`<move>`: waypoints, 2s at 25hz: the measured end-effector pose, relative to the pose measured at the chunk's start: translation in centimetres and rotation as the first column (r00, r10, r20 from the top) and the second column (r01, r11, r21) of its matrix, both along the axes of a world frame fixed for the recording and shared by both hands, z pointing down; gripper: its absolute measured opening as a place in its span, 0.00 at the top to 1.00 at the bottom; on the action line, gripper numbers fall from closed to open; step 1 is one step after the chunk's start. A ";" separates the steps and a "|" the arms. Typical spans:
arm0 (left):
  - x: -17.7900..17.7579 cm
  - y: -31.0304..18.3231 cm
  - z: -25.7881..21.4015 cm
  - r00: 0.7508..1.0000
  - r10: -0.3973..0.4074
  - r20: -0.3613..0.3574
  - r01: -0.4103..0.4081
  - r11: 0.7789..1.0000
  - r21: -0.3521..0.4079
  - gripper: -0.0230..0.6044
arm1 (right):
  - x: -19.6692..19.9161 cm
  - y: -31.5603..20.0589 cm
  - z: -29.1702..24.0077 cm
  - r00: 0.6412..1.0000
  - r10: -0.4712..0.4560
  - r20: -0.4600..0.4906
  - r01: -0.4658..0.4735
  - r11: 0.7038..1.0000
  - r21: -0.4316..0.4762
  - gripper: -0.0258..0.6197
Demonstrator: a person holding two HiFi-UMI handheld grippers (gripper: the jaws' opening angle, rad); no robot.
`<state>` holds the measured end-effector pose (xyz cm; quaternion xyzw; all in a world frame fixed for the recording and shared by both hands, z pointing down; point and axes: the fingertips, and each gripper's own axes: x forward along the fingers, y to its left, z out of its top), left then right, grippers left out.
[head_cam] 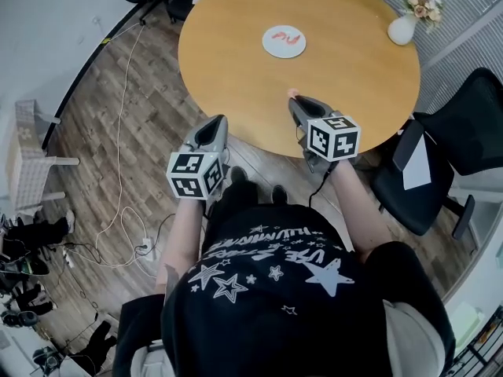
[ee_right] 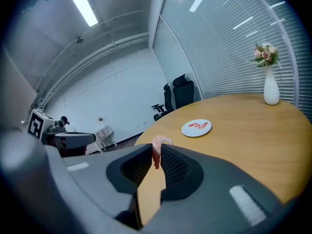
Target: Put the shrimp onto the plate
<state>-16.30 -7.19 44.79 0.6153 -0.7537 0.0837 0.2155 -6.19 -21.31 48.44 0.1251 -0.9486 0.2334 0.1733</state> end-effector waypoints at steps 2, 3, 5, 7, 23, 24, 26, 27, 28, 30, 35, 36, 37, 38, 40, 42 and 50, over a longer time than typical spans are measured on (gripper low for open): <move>-0.8 -0.9 0.2 1.000 0.014 -0.001 -0.014 1.000 0.003 0.96 | -0.3 -0.8 0.1 1.000 0.018 -0.007 -0.018 1.000 0.002 0.87; -1.3 -1.5 0.3 1.000 0.023 -0.004 -0.023 1.000 0.004 0.96 | -0.3 -1.2 0.2 1.000 0.029 -0.011 -0.029 1.000 0.004 0.87; -2.2 -2.7 0.7 0.999 0.044 -0.015 -0.044 0.999 0.007 0.96 | -0.6 -2.1 0.4 0.998 0.059 -0.020 -0.059 0.998 0.007 0.87; -3.2 -4.0 1.1 0.997 0.072 -0.029 -0.071 0.997 0.008 0.96 | -0.9 -3.0 0.7 0.995 0.094 -0.033 -0.093 0.996 0.008 0.87; -11.7 -15.0 2.4 0.927 0.369 -0.065 -0.371 0.929 -0.011 0.96 | -7.4 -8.9 2.4 0.937 0.334 -0.097 -0.336 0.942 -0.008 0.87; -12.2 -15.4 2.6 0.922 0.381 -0.070 -0.382 0.924 -0.012 0.96 | -7.9 -9.1 2.6 0.935 0.340 -0.105 -0.343 0.939 -0.007 0.87; -13.1 -16.2 2.9 0.912 0.402 -0.080 -0.404 0.915 -0.011 0.96 | -8.8 -9.6 2.9 0.928 0.353 -0.119 -0.355 0.935 -0.001 0.87; -13.5 -16.5 3.0 0.907 0.414 -0.085 -0.416 0.909 -0.011 0.96 | -9.2 -9.8 3.0 0.924 0.360 -0.126 -0.363 0.932 0.003 0.87; -13.8 -16.9 3.2 0.901 0.425 -0.089 -0.428 0.904 -0.011 0.96 | -9.5 -10.0 3.1 0.920 0.368 -0.132 -0.371 0.929 0.006 0.87; -14.3 -17.8 3.5 0.890 0.447 -0.094 -0.449 0.893 -0.011 0.96 | -10.0 -10.5 3.2 0.913 0.382 -0.143 -0.384 0.923 0.013 0.87; -15.1 -20.1 4.1 0.862 0.494 -0.114 -0.499 0.867 -0.008 0.96 | -11.1 -11.9 3.8 0.898 0.403 -0.175 -0.406 0.914 0.021 0.87; -15.2 -20.5 4.2 0.855 0.504 -0.118 -0.509 0.861 -0.009 0.96 | -11.4 -12.2 4.0 0.895 0.408 -0.181 -0.411 0.911 0.020 0.87; -15.3 -21.0 4.4 0.848 0.515 -0.122 -0.520 0.854 -0.010 0.96 | -11.6 -12.4 4.2 0.891 0.413 -0.188 -0.418 0.908 0.018 0.87; -15.4 -21.5 4.5 0.841 0.526 -0.126 -0.532 0.847 -0.010 0.96 | -11.7 -12.7 4.5 0.886 0.419 -0.195 -0.425 0.905 0.016 0.87; -15.5 -22.5 5.0 0.827 0.545 -0.134 -0.551 0.834 -0.011 0.96 | -12.1 -13.3 5.1 0.879 0.426 -0.212 -0.434 0.901 0.013 0.87; -15.8 -23.6 5.4 0.818 0.557 -0.143 -0.565 0.825 -0.013 0.96 | -12.6 -14.0 5.8 0.874 0.428 -0.230 -0.437 0.899 0.012 0.87; -15.8 -26.4 7.4 0.789 0.588 -0.181 -0.602 0.798 -0.028 0.96 | -14.1 -16.7 8.8 0.847 0.419 -0.327 -0.432 0.901 0.034 0.87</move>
